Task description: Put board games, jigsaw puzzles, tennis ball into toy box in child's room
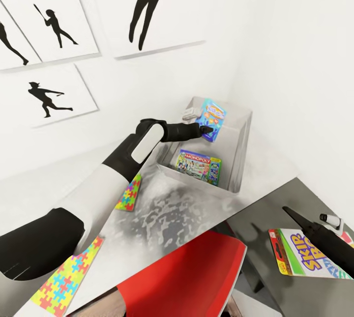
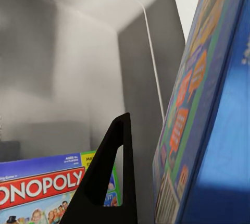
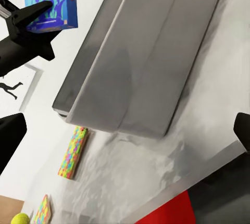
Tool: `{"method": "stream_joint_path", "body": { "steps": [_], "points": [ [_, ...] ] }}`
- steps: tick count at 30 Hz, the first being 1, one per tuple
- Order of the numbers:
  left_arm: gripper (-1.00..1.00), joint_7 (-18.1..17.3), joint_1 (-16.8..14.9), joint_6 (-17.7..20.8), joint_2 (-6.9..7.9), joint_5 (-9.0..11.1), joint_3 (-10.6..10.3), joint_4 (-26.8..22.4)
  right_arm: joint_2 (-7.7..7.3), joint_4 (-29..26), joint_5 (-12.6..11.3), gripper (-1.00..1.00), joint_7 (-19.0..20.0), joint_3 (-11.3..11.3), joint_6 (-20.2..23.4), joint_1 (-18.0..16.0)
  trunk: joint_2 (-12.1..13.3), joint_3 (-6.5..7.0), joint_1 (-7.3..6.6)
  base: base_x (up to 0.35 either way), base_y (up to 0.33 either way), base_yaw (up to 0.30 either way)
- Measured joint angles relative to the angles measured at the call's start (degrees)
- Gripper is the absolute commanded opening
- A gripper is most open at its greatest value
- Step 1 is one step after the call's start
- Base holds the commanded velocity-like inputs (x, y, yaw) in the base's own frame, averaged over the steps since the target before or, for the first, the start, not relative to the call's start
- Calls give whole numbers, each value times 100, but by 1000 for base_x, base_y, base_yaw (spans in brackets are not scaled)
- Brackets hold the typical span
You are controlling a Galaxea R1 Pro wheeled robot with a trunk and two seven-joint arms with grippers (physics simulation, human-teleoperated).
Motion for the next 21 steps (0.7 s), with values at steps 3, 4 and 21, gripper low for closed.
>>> {"method": "stream_joint_path", "body": {
  "steps": [3,4,21],
  "points": [
    [-100,0,-9,0,0,-1,-1,0,0,0,0,100,0,0,-1,0,0,-26,0,0,0,0],
    [-100,0,-11,0,0,-2,2,0,-2,0,0,100,0,0,-1,0,0,-35,0,0,0,0],
    [-100,8,-158,0,0,-1,6,0,-9,0,0,100,0,0,-9,0,0,-182,0,0,0,0]
  ]
}}
